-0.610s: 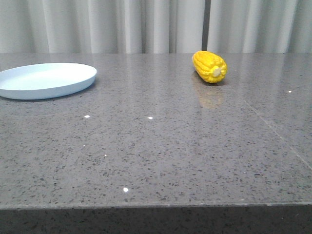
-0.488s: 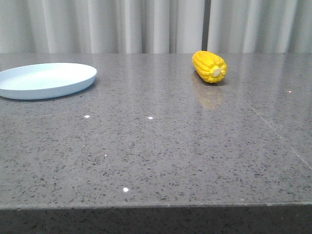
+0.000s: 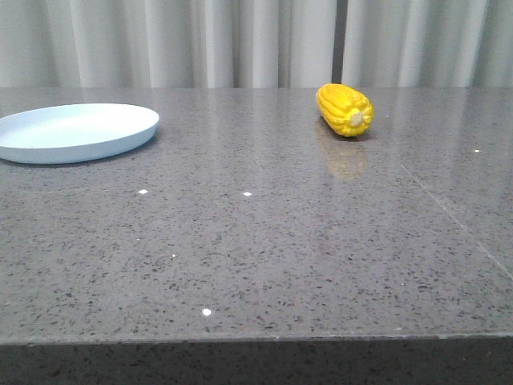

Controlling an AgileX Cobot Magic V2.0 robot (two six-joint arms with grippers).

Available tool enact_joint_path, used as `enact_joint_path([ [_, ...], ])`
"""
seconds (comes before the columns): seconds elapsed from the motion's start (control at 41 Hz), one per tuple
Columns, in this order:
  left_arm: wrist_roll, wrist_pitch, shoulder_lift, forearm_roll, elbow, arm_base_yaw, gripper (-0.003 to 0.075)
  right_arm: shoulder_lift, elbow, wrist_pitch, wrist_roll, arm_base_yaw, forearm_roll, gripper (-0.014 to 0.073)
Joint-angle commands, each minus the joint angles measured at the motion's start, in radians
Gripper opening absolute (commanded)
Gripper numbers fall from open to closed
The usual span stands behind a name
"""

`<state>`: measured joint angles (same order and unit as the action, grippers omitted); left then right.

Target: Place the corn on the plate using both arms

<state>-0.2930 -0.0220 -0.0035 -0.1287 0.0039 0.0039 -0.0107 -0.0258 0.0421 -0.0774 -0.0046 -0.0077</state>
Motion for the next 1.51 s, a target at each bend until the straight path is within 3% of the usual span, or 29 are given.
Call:
enact_joint_path([
  [0.0,0.008,0.082,-0.021,-0.008,0.004,-0.009,-0.002,-0.017,0.005,-0.105,0.003,-0.006,0.0,-0.0067],
  [0.146,0.008,0.16,-0.021,-0.069,-0.025,-0.009,-0.002,-0.017,0.05,-0.123,0.003,-0.005,0.0,-0.0067],
  [0.268,0.008,0.122,-0.021,-0.069,-0.161,-0.009,-0.002,-0.016,0.202,-0.049,0.003,-0.005,-0.002,-0.0067],
  [0.488,0.008,-0.114,0.064,-0.069,-0.509,-0.009,-0.002,0.095,0.505,0.147,0.003,-0.005,-0.012,-0.0067],
  [0.732,0.008,-0.469,0.311,-0.068,-0.812,-0.009,-0.002,0.341,0.773,0.482,0.003,-0.005,-0.012,-0.0067],
  [0.951,0.008,-0.56,0.457,-0.068,-0.808,-0.009,-0.002,0.518,0.789,0.621,0.003,-0.005,-0.012,-0.0067],
  [1.244,0.008,-0.579,0.582,-0.068,-0.759,-0.009,-0.0012,0.692,0.789,0.627,0.011,-0.005,-0.013,-0.005],
  [1.293,0.008,-0.579,0.601,-0.068,-0.759,-0.009,0.0031,0.711,0.789,0.627,0.016,-0.005,-0.013,0.0006],
  [1.341,0.008,-0.579,0.62,-0.068,-0.759,-0.009,0.0113,0.729,0.789,0.625,0.019,-0.005,-0.013,0.0119],
  [1.439,0.008,-0.571,0.653,-0.068,-0.759,-0.009,0.0346,0.754,0.789,0.625,0.019,-0.005,-0.013,0.0339],
  [1.488,0.008,-0.571,0.672,-0.068,-0.761,-0.009,0.0423,0.763,0.789,0.625,0.019,-0.005,-0.013,0.043],
])
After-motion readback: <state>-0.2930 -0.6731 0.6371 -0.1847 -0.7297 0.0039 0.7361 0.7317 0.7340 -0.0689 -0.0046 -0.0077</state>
